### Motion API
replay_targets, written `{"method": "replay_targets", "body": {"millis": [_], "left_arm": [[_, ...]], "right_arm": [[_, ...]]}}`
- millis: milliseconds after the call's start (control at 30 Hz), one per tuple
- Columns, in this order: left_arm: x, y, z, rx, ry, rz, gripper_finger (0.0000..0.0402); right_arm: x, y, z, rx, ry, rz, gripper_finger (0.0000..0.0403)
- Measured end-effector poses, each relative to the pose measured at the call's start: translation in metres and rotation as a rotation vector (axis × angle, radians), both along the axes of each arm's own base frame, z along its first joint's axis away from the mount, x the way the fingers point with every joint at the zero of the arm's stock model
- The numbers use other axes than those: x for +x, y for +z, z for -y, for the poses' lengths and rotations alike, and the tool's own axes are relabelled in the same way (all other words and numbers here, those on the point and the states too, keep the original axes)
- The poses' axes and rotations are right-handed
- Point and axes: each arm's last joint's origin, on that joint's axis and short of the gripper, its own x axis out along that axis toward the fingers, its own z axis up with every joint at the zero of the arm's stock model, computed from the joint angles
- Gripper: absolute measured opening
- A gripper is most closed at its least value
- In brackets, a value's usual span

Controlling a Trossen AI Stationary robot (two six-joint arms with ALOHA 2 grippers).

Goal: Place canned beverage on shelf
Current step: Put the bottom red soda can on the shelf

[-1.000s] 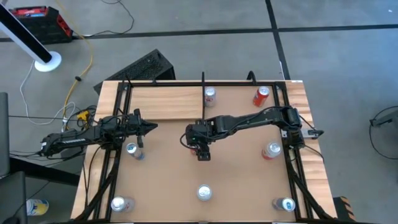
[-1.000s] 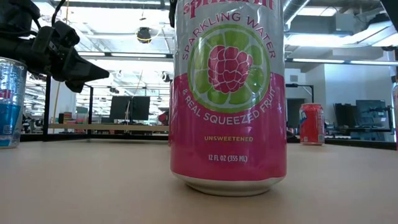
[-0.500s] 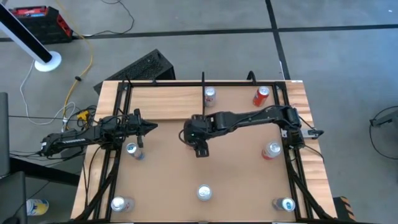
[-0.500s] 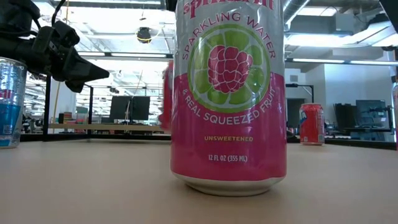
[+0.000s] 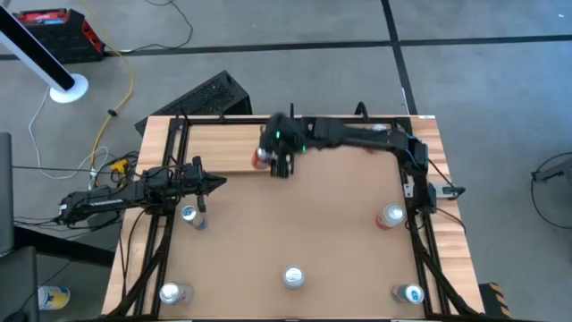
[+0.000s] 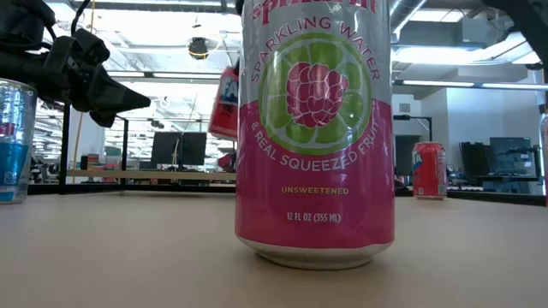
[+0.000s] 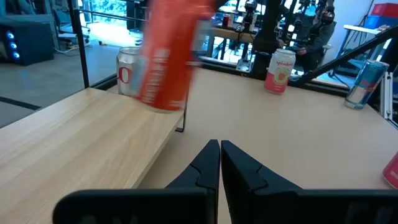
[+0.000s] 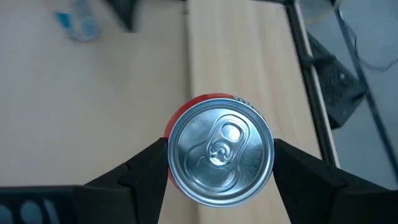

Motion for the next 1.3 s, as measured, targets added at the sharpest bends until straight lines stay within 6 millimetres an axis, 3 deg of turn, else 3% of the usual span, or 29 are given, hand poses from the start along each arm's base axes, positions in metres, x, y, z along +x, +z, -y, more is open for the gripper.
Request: {"method": "replay_targets", "body": {"millis": [167,367,1067,1300], "left_arm": [[0.0,0.0,0.0,0.024,-0.001,-0.006,0.0],[0.0,0.0,0.0,0.047,-0.001,-0.012,0.0],[0.0,0.0,-0.001,0.049,0.023,-0.009,0.0],[0.0,0.0,-0.001,0.049,0.024,-0.008,0.0]], "right_arm": [[-0.01,0.0,0.045,0.041,-0.063,0.027,0.0273],[-0.018,0.001,0.068,0.131,-0.058,0.061,0.0273],[-0.018,-0.04,0.066,0.161,-0.075,-0.02,0.0273],[-0.018,-0.039,0.066,0.161,-0.075,-0.018,0.0273]]}}
